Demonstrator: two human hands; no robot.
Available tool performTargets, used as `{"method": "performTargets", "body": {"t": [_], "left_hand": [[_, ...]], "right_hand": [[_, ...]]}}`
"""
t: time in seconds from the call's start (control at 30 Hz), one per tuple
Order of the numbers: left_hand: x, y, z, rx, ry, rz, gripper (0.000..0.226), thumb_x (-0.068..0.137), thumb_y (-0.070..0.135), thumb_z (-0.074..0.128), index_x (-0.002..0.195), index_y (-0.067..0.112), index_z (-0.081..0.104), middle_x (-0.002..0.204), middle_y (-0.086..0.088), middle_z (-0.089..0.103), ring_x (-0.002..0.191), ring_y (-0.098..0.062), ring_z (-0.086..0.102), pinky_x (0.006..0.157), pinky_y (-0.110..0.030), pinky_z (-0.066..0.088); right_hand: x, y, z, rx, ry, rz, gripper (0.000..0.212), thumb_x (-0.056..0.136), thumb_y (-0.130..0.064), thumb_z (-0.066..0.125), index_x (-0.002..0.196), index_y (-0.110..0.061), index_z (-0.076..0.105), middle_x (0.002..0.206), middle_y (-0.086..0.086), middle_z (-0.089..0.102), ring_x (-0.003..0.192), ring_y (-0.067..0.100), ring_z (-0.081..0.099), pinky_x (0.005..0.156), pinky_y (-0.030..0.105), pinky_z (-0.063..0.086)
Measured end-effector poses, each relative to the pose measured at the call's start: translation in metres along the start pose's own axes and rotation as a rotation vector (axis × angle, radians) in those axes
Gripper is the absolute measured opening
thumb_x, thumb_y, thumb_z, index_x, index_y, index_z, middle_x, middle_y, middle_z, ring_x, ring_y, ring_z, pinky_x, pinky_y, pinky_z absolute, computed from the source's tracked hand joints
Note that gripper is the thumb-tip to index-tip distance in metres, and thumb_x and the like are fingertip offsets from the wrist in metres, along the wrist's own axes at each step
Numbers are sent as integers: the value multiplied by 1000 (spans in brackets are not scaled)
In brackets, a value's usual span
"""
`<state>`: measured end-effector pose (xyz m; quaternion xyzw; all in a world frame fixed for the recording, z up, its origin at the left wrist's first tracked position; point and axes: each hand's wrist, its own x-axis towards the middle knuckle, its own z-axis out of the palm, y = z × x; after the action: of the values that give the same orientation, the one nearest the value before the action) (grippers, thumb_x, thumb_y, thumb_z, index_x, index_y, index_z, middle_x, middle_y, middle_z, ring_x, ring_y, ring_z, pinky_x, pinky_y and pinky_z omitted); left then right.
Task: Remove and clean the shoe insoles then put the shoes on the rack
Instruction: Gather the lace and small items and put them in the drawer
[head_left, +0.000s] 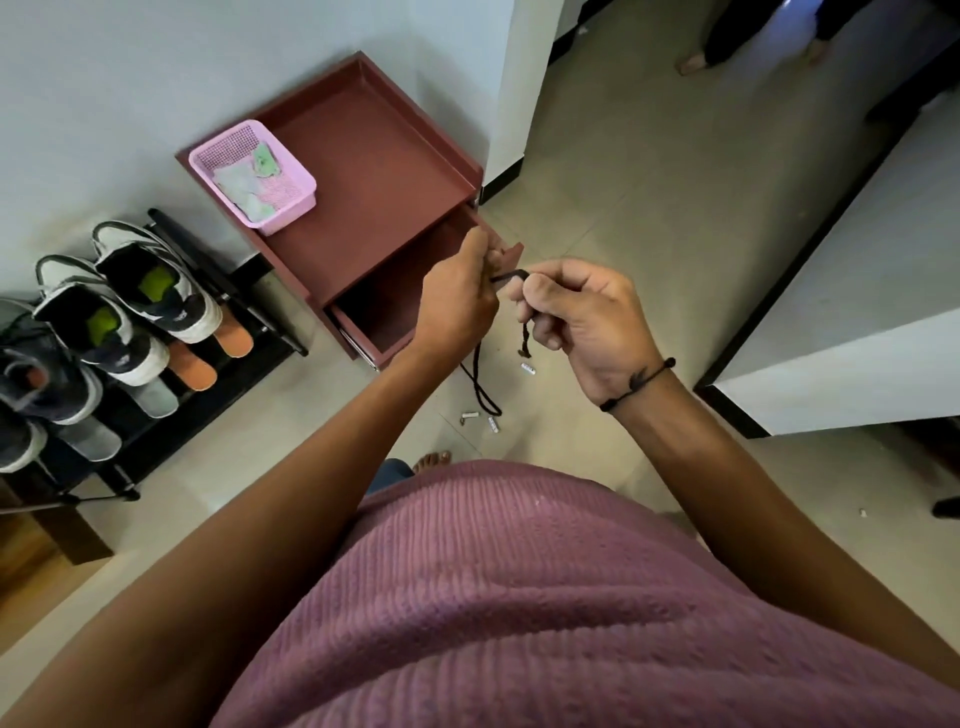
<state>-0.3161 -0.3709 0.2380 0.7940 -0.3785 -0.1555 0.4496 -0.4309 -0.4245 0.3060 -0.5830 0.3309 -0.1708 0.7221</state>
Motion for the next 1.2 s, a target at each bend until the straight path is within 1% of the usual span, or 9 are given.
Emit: {"method": "performTargets", "body": {"t": [0.13, 0.27, 0.37, 0.43, 0.5, 0.6, 0.77, 1.07, 1.2], "left_hand": [[7, -18, 9, 16, -42, -94, 11, 90, 8, 50, 86, 11, 40, 64, 12, 42, 60, -15, 39, 54, -26, 30], [11, -42, 10, 167, -128, -246, 9, 89, 2, 42, 87, 10, 41, 81, -6, 51, 71, -21, 46, 57, -26, 32], [14, -52, 4, 90, -123, -392, 23, 86, -7, 36, 77, 12, 44, 85, -10, 59, 75, -24, 56, 55, -24, 41], [13, -42, -6, -97, -89, -363, 29, 88, -7, 35, 71, 15, 44, 81, -7, 60, 77, -20, 63, 60, -28, 49], [5, -18, -17, -285, -30, -268, 24, 93, 1, 37, 74, 10, 46, 86, -12, 66, 61, -2, 59, 52, -19, 46], [-10, 23, -24, -407, 15, -112, 18, 95, 13, 44, 81, 3, 50, 83, -11, 68, 54, 3, 55, 48, -10, 39], [-17, 33, -17, -93, 108, -42, 8, 83, 14, 33, 81, 13, 40, 61, 14, 44, 52, -9, 42, 54, -28, 35], [8, -1, -1, 59, 61, -132, 18, 86, -5, 33, 82, 11, 41, 75, -1, 50, 65, -21, 41, 55, -29, 29], [17, -19, 2, 129, 16, -238, 17, 89, -4, 33, 87, 10, 43, 82, -1, 54, 71, -20, 48, 61, -30, 38]], "right_hand": [[-16, -7, -2, 213, -55, -55, 17, 76, -10, 64, 64, -18, 73, 59, -1, 63, 47, 5, 48, 45, 18, 31], [-26, -14, -10, 251, -89, -102, 10, 64, -28, 70, 65, -19, 73, 59, -3, 64, 50, 6, 50, 47, 19, 32], [-22, -11, -13, 188, -86, -85, 13, 75, -12, 70, 64, -19, 73, 59, -2, 64, 50, 6, 51, 46, 19, 32], [-15, -8, -10, 85, -67, -37, 22, 80, -11, 60, 63, -18, 72, 59, -1, 63, 50, 8, 49, 44, 17, 32], [-10, -3, -5, -48, -54, -3, 25, 86, -6, 59, 66, -16, 69, 57, -1, 62, 49, 8, 45, 44, 17, 31], [-2, 1, 5, -158, -33, 28, 24, 88, -1, 55, 68, -10, 66, 55, 2, 58, 44, 7, 41, 41, 15, 30], [5, 3, 10, -290, 41, -6, 29, 85, 1, 56, 62, -16, 63, 52, -2, 55, 41, 0, 42, 42, 9, 31], [-15, -17, -7, -14, -75, -35, 15, 79, -9, 58, 68, -13, 68, 54, -1, 61, 48, 6, 47, 42, 16, 30], [-21, -20, -9, 7, -85, -62, 13, 77, -10, 56, 69, -11, 67, 55, -2, 63, 50, 4, 52, 42, 14, 32]]}}
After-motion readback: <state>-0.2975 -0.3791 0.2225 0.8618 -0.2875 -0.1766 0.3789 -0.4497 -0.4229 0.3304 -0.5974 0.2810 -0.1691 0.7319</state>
